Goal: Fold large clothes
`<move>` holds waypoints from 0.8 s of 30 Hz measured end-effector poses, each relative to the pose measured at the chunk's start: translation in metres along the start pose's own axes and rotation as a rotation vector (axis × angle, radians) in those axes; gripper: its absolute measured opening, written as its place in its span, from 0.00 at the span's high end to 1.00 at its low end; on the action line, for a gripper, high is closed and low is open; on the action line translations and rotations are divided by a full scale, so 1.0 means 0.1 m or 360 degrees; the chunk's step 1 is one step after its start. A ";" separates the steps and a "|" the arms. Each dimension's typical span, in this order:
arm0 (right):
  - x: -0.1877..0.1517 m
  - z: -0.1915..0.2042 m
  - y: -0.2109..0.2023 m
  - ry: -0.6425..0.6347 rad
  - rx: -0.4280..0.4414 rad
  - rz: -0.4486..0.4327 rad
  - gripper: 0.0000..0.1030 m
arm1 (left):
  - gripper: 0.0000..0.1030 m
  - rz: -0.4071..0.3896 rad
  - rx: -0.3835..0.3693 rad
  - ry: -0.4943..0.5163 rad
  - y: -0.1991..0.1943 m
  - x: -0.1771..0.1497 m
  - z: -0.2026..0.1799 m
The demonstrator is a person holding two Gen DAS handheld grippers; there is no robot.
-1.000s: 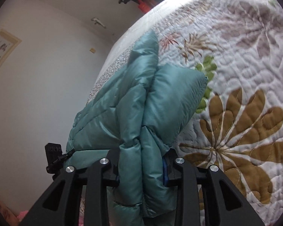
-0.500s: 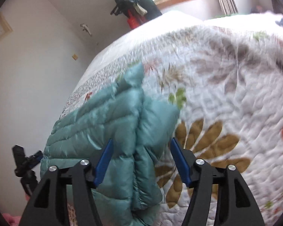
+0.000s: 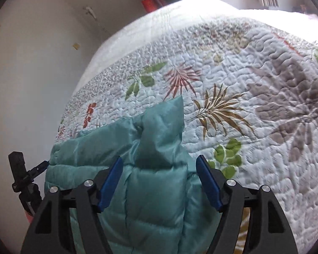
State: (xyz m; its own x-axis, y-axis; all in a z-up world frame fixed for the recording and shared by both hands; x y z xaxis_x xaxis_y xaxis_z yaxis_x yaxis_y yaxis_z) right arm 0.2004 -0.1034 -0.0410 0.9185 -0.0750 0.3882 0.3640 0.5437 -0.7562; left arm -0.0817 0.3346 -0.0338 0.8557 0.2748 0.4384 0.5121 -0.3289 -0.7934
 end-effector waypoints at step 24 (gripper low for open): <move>-0.26 -0.05 -0.31 0.0052 -0.0031 -0.0097 0.44 | 0.26 -0.0244 0.0379 0.0143 -0.44 -0.25 -0.28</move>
State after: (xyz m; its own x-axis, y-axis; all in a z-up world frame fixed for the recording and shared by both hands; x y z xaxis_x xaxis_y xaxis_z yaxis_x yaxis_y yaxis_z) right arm 0.1658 -0.1224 -0.0301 0.8991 -0.1346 0.4165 0.4218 0.5208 -0.7422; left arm -0.1231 0.3166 0.0018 0.7783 0.2205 0.5880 0.6132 -0.0653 -0.7872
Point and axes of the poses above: each gripper's, at about its wrist camera, not at the fingertips, and y roughly the way its jaws point, z to its left, x to its top, the point moved 1 cm from there along y, roughly the way its jaws point, and after that the axes turned 3 degrees about x, right-handed, at the moved point
